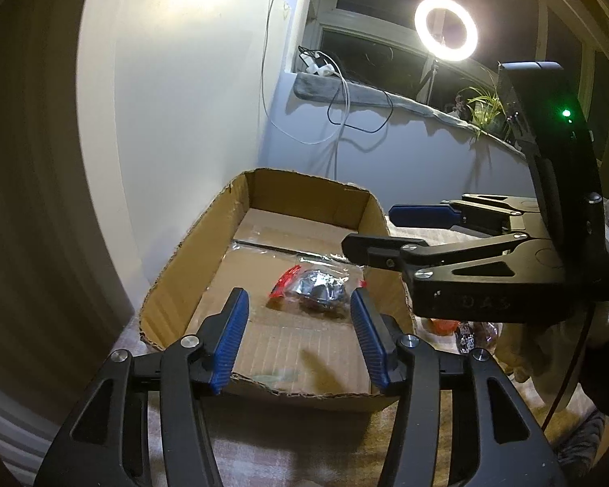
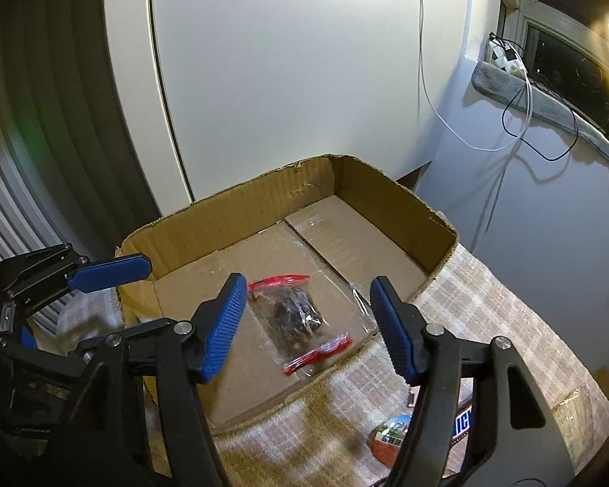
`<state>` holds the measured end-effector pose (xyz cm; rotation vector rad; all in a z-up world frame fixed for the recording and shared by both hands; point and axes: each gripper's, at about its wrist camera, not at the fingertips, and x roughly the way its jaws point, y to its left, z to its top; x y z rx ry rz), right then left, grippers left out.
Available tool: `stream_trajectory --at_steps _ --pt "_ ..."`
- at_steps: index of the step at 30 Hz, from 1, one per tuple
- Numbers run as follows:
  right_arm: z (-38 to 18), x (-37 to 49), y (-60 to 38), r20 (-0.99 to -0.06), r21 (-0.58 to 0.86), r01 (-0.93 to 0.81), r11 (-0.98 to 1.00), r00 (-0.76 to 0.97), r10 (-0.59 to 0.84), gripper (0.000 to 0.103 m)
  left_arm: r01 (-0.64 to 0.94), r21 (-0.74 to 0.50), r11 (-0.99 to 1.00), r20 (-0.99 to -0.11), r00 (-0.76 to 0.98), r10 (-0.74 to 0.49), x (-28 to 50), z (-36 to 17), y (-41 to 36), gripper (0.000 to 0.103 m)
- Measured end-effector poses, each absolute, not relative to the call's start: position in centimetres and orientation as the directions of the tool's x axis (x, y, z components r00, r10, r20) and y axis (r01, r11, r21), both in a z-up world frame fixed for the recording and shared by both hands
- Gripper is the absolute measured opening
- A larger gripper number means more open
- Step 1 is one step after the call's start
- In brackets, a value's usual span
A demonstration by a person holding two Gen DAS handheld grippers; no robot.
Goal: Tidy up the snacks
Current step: 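Carry both snacks over the cardboard box and open both tools, then grasp the wrapped egg with left tool while right tool grasps the yellow candy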
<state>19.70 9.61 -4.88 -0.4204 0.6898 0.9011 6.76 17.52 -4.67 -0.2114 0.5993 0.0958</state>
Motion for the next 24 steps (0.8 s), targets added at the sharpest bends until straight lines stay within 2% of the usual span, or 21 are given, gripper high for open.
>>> stream_trajectory --at_steps 11,24 --pt "-2.8 18.6 5.1 -0.682 -0.041 -0.798 0.601 0.462 0.567 0.066 -0.133 -0.172 0.976 -0.558 0.829 0.015 5.6 -3.5 15.9 0.051" --pt "-1.0 16.1 -6.7 -0.674 -0.037 -0.701 0.712 0.544 0.5 0.066 -0.026 -0.179 0.983 -0.558 0.826 -0.08 5.5 -3.0 10.7 0.051"
